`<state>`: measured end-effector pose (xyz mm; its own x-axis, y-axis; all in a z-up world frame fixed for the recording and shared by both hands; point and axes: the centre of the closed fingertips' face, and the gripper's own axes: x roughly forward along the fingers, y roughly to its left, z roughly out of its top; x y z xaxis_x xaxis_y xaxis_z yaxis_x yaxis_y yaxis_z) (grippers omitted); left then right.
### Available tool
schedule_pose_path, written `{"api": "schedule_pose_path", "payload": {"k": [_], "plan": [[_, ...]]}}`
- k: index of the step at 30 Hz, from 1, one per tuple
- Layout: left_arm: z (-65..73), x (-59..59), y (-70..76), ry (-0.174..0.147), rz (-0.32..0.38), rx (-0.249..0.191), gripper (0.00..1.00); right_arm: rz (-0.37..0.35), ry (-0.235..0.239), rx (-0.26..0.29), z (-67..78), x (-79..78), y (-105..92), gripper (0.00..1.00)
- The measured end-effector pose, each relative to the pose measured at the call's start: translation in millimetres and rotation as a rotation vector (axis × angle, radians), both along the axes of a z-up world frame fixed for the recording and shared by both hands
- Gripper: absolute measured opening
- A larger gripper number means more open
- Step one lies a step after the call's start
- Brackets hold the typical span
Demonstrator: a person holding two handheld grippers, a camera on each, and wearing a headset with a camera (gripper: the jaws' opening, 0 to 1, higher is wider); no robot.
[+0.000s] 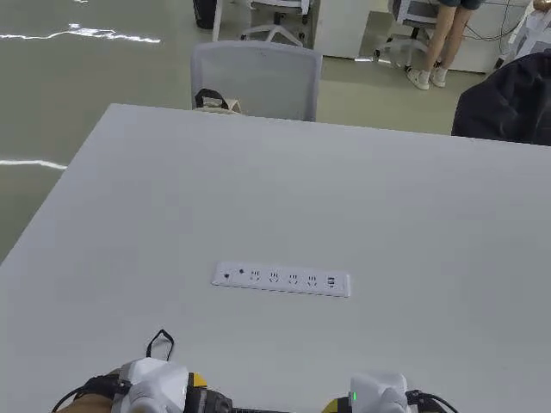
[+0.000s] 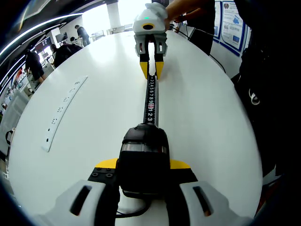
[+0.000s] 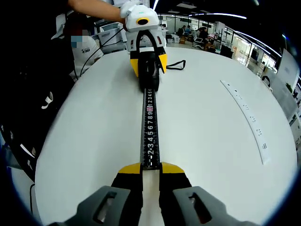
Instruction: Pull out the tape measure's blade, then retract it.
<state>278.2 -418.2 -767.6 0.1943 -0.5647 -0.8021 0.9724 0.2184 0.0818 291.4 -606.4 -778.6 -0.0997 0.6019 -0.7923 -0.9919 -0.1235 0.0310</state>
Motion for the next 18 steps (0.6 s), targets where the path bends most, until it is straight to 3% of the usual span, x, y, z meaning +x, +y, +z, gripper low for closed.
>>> {"api": "schedule_pose_path", "payload": {"k": [18], "plan": [[0.9,-0.4,-2.8,0.003,0.0,0.006,0.33,-0.017,-0.019,-0.043,-1.6,3.5,-37.6,0.1]]}}
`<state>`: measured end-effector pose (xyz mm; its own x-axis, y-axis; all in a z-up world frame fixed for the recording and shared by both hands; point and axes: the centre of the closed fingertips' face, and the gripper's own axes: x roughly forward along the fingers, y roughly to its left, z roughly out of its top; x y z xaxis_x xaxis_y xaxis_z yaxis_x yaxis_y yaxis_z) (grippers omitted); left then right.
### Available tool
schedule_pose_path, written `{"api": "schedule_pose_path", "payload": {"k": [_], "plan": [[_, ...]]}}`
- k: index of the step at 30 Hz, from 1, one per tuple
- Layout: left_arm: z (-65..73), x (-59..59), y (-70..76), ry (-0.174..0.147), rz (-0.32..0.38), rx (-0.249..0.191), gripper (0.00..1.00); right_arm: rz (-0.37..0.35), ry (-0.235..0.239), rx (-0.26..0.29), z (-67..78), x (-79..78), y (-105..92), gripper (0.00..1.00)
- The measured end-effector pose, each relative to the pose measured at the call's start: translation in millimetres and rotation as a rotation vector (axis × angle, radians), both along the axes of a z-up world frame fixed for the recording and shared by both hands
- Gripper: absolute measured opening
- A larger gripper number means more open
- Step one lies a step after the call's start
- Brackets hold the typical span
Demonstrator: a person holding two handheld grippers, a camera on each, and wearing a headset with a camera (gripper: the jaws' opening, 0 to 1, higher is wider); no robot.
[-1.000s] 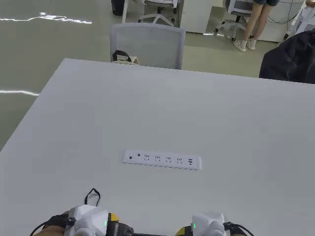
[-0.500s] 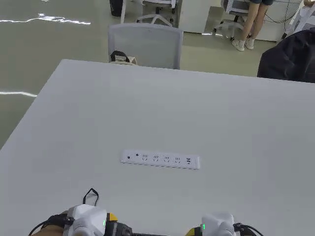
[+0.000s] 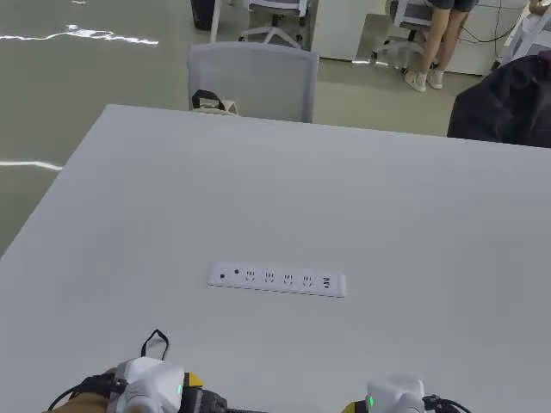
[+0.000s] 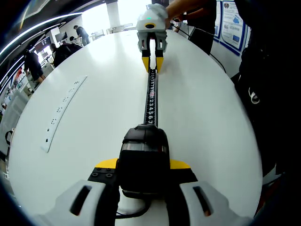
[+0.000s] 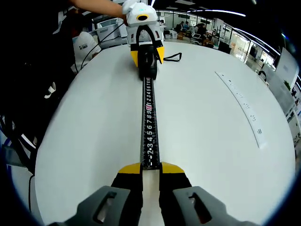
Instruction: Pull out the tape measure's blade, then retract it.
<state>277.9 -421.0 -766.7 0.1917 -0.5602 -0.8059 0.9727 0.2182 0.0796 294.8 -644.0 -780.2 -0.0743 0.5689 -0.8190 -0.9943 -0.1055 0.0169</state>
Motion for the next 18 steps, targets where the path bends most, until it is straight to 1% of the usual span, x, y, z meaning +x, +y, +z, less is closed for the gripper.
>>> {"api": "schedule_pose_path", "payload": {"k": [13,18], "plan": [[6.5,-0.8,-3.3,0.001,0.001,0.002,0.33,0.006,-0.013,-0.021,0.4,3.6,-14.6,0.1],[6.5,-0.6,-3.0,0.0,0.003,0.005,0.33,0.004,-0.013,-0.027,0.3,6.2,-22.5,0.1]]}}
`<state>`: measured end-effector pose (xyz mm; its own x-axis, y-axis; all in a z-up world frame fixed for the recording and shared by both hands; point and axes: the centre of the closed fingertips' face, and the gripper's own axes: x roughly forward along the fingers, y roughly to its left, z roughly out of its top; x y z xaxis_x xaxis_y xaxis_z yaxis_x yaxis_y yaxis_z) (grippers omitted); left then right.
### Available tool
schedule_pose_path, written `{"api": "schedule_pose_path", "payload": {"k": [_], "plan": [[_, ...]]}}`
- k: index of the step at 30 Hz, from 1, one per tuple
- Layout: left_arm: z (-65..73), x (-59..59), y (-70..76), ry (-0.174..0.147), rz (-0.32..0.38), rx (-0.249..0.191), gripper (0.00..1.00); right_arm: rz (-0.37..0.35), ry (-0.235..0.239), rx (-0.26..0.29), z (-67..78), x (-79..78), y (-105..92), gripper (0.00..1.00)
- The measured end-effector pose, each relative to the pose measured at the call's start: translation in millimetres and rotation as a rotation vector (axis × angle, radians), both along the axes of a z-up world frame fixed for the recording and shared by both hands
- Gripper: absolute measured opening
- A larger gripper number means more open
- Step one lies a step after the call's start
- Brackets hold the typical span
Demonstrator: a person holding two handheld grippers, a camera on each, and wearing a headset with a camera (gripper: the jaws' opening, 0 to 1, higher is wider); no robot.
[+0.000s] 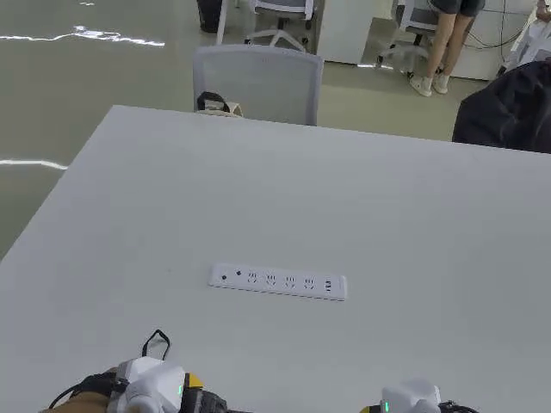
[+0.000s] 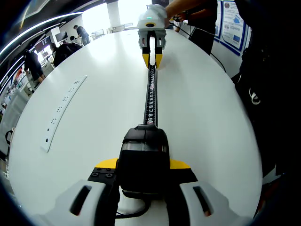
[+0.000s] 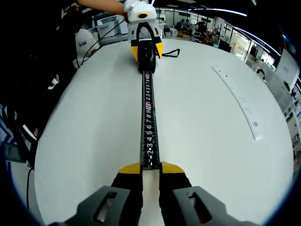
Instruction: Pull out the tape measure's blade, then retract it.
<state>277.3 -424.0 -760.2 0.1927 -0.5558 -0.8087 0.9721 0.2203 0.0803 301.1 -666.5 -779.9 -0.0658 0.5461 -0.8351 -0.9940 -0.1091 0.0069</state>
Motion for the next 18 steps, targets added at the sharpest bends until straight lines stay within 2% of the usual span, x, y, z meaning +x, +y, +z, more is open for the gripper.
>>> {"api": "schedule_pose_path", "payload": {"k": [9,16,18], "plan": [[-2.0,0.8,1.4,0.005,0.005,0.003,0.33,-0.002,-0.003,-0.014,-1.4,4.8,-14.1,0.1],[-2.5,1.2,1.6,0.008,0.014,0.005,0.33,0.003,-0.015,-0.021,-2.2,7.3,-14.0,0.1],[-2.9,1.6,1.5,0.011,0.02,0.009,0.33,0.008,-0.031,-0.026,-3.2,10.2,-13.3,0.1]]}}
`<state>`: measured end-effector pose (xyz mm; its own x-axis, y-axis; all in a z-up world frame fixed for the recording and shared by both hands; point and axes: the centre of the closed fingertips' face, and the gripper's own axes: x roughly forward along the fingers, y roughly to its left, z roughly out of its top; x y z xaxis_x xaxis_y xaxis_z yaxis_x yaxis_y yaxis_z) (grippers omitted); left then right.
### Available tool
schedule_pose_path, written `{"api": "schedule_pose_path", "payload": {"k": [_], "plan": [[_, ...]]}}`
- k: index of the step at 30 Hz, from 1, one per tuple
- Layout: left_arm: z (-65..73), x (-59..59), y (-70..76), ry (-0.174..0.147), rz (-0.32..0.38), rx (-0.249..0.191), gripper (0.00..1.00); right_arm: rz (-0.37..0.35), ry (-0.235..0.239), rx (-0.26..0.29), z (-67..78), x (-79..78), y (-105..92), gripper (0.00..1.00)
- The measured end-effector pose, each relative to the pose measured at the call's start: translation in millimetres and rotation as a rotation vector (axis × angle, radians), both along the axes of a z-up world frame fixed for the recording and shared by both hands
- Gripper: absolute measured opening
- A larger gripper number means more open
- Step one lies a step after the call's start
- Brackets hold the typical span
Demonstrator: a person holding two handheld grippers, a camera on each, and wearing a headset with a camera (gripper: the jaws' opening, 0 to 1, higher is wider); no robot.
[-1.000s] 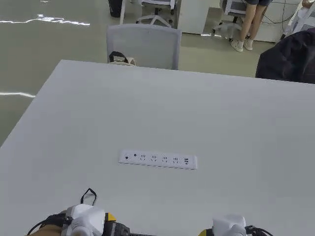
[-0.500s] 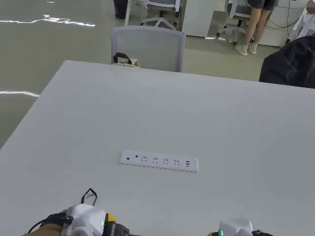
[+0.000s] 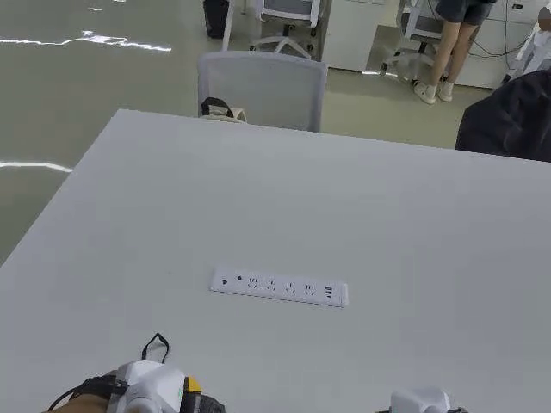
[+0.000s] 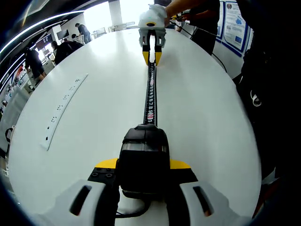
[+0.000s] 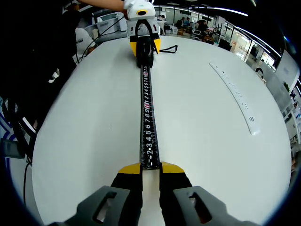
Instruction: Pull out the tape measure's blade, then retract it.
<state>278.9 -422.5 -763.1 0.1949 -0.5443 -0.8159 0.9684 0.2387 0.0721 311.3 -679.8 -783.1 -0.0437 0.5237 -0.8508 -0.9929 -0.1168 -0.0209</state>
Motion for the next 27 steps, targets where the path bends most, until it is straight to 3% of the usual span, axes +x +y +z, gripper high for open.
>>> {"api": "schedule_pose_path", "payload": {"k": [3,5,6,18,19,20,27], "plan": [[-1.2,0.8,0.4,0.007,0.008,-0.003,0.33,0.01,-0.017,-0.01,-0.3,2.5,0.7,0.11],[-0.8,0.4,-0.3,0.007,0.001,-0.004,0.33,0.014,0.004,-0.016,-0.5,0.0,0.4,0.11],[-1.1,0.5,-0.4,0.009,0.0,-0.004,0.33,0.028,-0.02,-0.013,-0.8,2.5,0.2,0.12],[-4.7,1.0,0.6,0.018,-0.019,0.003,0.35,0.006,0.0,-0.033,-1.7,0.2,-0.5,0.14],[-6.6,1.5,1.6,0.018,-0.021,0.004,0.35,0.009,-0.001,-0.057,-3.6,-0.6,-3.1,0.14],[-6.7,1.2,1.8,0.018,-0.023,0.005,0.35,-0.056,0.029,-0.037,-1.1,-1.2,-0.6,0.14],[-4.6,0.0,0.1,0.017,-0.036,0.007,0.35,-0.026,0.009,-0.061,-0.7,-3.4,-2.3,0.15]]}}
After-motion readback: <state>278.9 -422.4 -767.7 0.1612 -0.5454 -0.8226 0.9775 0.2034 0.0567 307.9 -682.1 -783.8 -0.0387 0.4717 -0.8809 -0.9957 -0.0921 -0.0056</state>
